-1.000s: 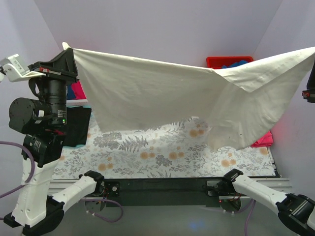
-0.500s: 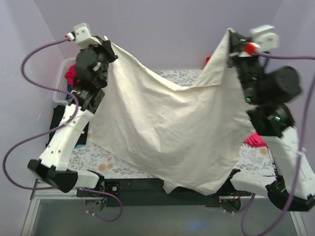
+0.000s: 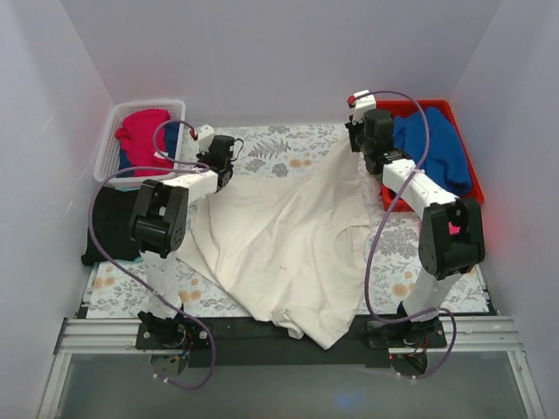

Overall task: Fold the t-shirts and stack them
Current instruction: Flatten out the tshirt

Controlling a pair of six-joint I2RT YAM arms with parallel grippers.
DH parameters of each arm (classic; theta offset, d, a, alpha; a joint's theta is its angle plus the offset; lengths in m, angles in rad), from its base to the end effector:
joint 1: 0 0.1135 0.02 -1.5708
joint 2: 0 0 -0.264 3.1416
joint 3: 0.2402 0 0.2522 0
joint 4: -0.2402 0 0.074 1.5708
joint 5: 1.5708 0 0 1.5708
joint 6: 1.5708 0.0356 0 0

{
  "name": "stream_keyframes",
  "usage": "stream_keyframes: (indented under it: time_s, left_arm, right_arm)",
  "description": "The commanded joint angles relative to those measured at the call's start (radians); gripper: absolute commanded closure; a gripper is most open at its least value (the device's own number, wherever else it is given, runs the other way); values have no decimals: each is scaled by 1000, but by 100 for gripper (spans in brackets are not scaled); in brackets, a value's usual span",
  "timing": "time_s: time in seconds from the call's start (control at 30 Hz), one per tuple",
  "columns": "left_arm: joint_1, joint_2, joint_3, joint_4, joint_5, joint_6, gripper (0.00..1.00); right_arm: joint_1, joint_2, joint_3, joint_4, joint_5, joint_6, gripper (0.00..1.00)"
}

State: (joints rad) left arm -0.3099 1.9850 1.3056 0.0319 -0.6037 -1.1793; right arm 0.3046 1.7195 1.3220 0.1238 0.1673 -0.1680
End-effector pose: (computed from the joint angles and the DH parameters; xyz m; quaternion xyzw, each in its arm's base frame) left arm 0.4223 -0.1140 0.1856 -0.4801 0.7196 -0.0925 0.4931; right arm 0.3960 0.1183 0.3056 -0.1369 0.7839 -0.0254 0.6051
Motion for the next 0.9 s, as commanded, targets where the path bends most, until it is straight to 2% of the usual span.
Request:
stream_keyframes:
  time_s: [0.0,0.17,0.37,0.6,0.87]
  left_arm:
    - [44,52,162,105,-30,-42,100]
    - [81,168,305,100,10,-20,100]
    - [91,141,373,100,42,9,100]
    - [92,-78,344,85,61,38,100]
    - [91,-526,189,40,67,38,100]
  right_arm:
    - [-48,64,144,174,-38,39,99]
    - [-79,181,270,154,-46,27,99]
    - [-84,143,324,122,-29,10,99]
    - [-87,-56,350,59,-9,-30,99]
    - [-84,-400,326,-53,-35,-44,99]
